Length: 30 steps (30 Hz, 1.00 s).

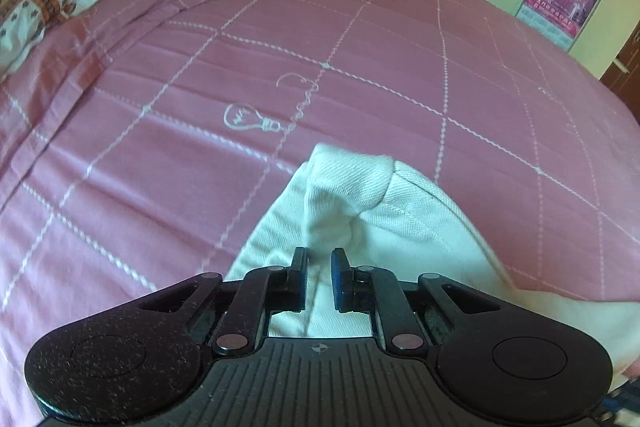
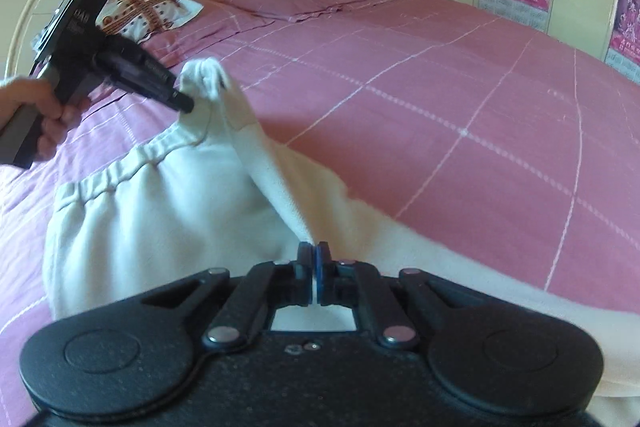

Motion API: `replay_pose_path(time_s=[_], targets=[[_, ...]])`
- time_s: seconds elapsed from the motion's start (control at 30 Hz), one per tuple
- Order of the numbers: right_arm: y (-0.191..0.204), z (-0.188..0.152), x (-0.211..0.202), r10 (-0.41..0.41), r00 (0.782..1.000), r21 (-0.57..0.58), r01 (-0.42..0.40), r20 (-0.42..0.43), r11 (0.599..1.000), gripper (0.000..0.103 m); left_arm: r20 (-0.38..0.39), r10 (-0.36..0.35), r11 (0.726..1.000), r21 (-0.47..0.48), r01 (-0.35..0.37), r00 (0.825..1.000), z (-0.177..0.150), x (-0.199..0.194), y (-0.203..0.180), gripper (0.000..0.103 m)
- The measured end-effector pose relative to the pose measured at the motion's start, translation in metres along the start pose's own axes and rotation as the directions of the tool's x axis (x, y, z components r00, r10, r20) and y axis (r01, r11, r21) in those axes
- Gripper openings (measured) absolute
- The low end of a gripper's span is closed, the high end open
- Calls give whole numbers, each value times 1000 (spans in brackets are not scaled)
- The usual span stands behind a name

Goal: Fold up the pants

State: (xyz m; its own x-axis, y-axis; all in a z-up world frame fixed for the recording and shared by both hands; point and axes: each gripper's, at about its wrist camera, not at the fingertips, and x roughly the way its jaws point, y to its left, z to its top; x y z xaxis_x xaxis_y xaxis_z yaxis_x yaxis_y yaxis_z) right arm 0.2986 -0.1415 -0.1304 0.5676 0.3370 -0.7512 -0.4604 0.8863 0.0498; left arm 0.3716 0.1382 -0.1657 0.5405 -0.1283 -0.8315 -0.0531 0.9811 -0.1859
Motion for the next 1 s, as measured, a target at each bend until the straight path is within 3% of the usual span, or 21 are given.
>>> replay_pose_path(time_s=[0.13,0.2,0.23,0.3,0.33,0.37,0.43,0.53,0.6,0.63,0.67,0.7,0.77,0.83,0.93,1.0], targets=[[24,-38,7,0,996,27,2,-85,1000,2,-44,-34,999,-30,32,998,-26,-24,8,12],[28,-47,15,0,992,63,8,-125,998,10,-46,-46,998,-46,44,998,-36,-40,12,12],[30,-48,14,-7,993,65,14,-117,998,17,-45,-51,997,-55,48,998,-41,-48,14,19],[33,-48,8,-14,994,93,24,-109,995,29,-30,-47,996,-73,44,998,-48,-62,18,55],[31,-47,4,-9,995,115,21,-102,993,32,-9,-40,996,-86,39,999,-51,-70,20,88],[30,-47,1,-9,995,131,22,-96,991,32,19,-41,995,-93,42,999,-54,-77,20,97],[23,-48,-4,-14,995,167,30,-94,985,32,39,-59,993,-96,63,997,-54,-79,18,97],[9,-56,-9,-25,994,243,50,-104,969,32,3,-112,985,-132,111,994,-50,-64,13,97],[2,-61,-10,-38,993,292,69,-110,954,32,-15,-126,981,-148,123,992,-48,-48,8,96],[-1,-62,-9,-47,992,307,81,-117,948,33,-11,-127,980,-158,123,992,-46,-40,3,88],[-2,-61,-8,-58,991,317,94,-123,944,33,-14,-122,979,-166,118,992,-44,-32,0,71],[-5,-62,-7,-65,989,331,105,-130,938,34,-25,-131,975,-182,125,991,-41,-24,0,64],[-10,-63,-6,-62,989,371,109,-137,922,34,-50,-136,966,-227,121,989,-40,-9,0,31],[-15,-62,-5,-66,987,405,120,-145,907,34,-71,-121,968,-230,102,990,-43,0,-1,14],[-27,-65,-7,-55,988,482,119,-145,868,34,-66,-100,979,-183,87,993,-53,-1,-4,10],[-37,-69,-8,-34,990,555,106,-138,825,34,-62,-120,974,-200,105,991,-60,-6,1,10]])
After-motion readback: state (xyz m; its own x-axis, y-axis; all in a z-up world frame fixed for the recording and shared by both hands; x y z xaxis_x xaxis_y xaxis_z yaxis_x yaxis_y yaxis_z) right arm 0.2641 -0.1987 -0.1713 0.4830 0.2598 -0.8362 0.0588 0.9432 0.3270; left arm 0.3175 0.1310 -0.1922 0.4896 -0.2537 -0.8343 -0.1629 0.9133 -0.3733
